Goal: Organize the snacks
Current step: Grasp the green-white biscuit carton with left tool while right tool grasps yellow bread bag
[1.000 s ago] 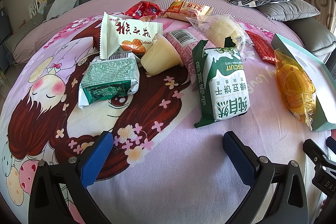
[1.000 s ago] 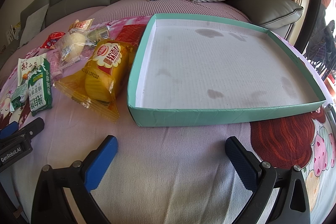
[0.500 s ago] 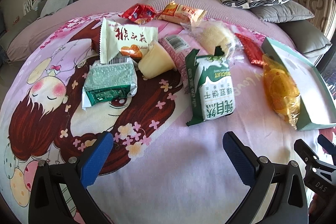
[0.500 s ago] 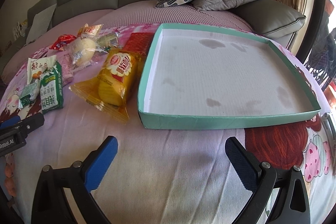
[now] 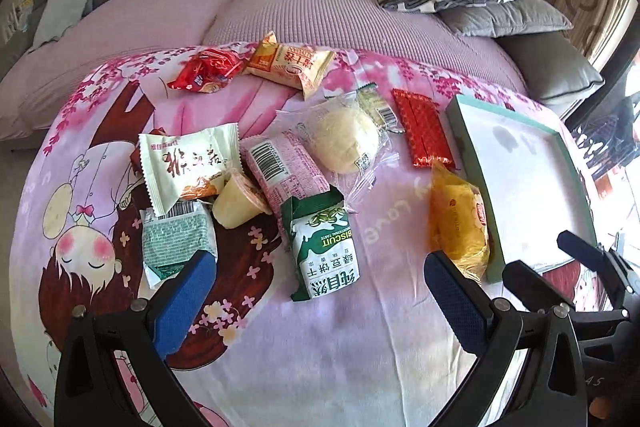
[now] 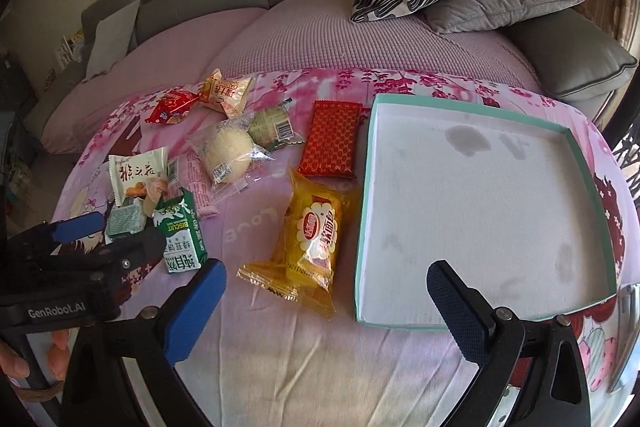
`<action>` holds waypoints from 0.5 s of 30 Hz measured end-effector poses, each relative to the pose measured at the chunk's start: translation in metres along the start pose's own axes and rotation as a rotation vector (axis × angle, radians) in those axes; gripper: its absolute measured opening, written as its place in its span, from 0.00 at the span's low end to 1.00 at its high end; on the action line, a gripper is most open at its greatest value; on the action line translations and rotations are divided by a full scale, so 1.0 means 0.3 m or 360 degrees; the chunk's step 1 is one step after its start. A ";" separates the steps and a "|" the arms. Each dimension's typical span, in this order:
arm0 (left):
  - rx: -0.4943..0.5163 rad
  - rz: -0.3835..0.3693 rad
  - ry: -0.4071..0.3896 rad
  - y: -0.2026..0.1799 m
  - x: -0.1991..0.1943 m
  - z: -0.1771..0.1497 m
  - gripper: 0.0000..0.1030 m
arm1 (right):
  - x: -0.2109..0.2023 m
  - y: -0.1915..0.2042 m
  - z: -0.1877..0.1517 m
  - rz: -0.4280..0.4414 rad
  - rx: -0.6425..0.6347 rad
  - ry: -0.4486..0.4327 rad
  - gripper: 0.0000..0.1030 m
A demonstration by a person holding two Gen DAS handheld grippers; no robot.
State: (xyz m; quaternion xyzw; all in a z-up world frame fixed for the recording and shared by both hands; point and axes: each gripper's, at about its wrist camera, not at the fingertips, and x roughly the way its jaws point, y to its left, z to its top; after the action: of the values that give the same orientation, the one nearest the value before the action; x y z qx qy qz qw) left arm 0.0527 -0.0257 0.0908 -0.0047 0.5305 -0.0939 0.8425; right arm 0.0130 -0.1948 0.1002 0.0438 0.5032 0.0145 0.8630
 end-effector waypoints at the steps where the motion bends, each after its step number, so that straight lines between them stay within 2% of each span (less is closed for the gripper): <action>1: 0.0031 0.0022 0.0022 -0.010 0.005 0.015 1.00 | 0.016 0.004 0.017 0.0013 -0.0011 0.0058 0.93; 2: 0.0058 0.0044 0.0036 -0.018 0.010 0.029 0.99 | 0.029 0.002 0.028 0.0021 -0.0002 0.0095 0.84; 5: 0.0048 0.0045 0.0116 -0.012 0.030 0.059 0.97 | 0.063 0.005 0.051 0.0008 0.0005 0.0170 0.76; 6: 0.0050 0.0040 0.0144 -0.012 0.039 0.065 0.93 | 0.075 0.008 0.056 0.0006 0.0004 0.0189 0.74; 8: 0.0047 0.0031 0.0186 -0.017 0.058 0.075 0.90 | 0.101 0.012 0.060 0.0022 0.0009 0.0238 0.60; 9: 0.0034 0.0006 0.0203 -0.017 0.067 0.077 0.90 | 0.115 0.014 0.061 0.0032 0.0013 0.0262 0.58; 12: -0.0028 -0.0090 0.0262 -0.016 0.095 0.088 0.74 | 0.152 0.027 0.060 0.0045 0.0024 0.0303 0.52; 15: -0.0042 -0.0085 0.0289 -0.022 0.120 0.093 0.65 | 0.181 0.045 0.062 0.0026 0.0000 0.0333 0.45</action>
State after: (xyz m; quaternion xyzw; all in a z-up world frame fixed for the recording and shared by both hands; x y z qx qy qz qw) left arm 0.0918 -0.0406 0.0717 -0.0215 0.6056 -0.1093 0.7879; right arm 0.0561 -0.1787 0.0635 0.0463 0.5901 0.0261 0.8056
